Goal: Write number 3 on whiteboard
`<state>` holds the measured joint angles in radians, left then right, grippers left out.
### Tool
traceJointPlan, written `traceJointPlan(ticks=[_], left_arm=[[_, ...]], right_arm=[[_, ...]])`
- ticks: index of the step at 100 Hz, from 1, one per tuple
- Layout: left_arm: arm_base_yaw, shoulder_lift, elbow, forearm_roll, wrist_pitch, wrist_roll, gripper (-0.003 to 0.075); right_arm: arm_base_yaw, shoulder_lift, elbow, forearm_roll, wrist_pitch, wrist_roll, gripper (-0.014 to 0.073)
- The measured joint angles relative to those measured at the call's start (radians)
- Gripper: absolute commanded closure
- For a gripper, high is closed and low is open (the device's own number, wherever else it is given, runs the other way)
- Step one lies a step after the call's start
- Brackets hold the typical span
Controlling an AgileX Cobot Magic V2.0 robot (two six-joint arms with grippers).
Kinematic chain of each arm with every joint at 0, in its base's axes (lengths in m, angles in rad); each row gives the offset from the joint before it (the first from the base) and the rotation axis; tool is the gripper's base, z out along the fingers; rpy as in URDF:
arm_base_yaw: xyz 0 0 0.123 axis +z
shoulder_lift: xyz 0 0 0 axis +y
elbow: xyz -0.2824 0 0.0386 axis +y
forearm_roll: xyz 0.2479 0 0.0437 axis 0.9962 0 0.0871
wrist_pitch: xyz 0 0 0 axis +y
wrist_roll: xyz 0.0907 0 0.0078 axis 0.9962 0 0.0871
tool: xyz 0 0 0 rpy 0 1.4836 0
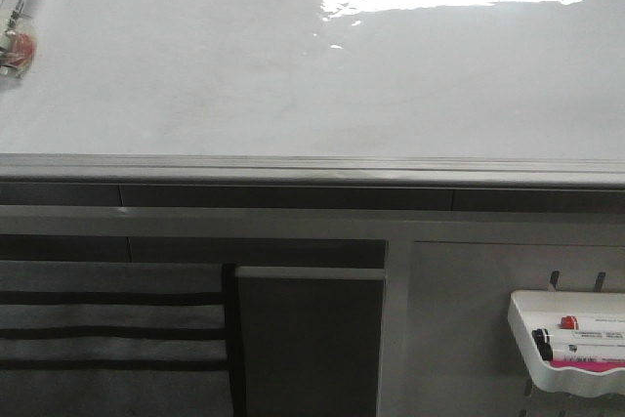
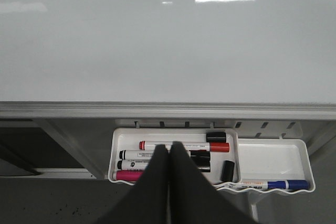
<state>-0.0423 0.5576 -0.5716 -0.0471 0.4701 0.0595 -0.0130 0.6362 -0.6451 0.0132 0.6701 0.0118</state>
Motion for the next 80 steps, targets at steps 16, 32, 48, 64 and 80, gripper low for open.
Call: traceJointPlan(ticks=[16,32,48,64,80], left_arm=[[0.000,0.055,0.000,0.000,-0.041,0.000,0.0732],[-0.005,0.117,0.000,0.000,-0.056,0.000,0.0493],[-0.058,0.173,0.000,0.000,-0.079,0.000,0.0227],[-0.128,0.265,0.000,0.003,-0.137,0.000,0.0228],[-0.150,0.421,-0.011,0.024,-0.212,0.000,0.0228]], right_arm=[[0.000,0.044,-0.004,0.036,0.000,-0.046,0.0659],[0.000,0.083,-0.004,0.234,-0.012,-0.245,0.0510],[0.000,0.131,-0.004,0.495,-0.013,-0.477,0.0274],[0.000,0.183,-0.023,0.724,0.023,-0.666,0.0228],[0.000,0.214,-0.045,0.858,0.087,-0.805,0.0228]])
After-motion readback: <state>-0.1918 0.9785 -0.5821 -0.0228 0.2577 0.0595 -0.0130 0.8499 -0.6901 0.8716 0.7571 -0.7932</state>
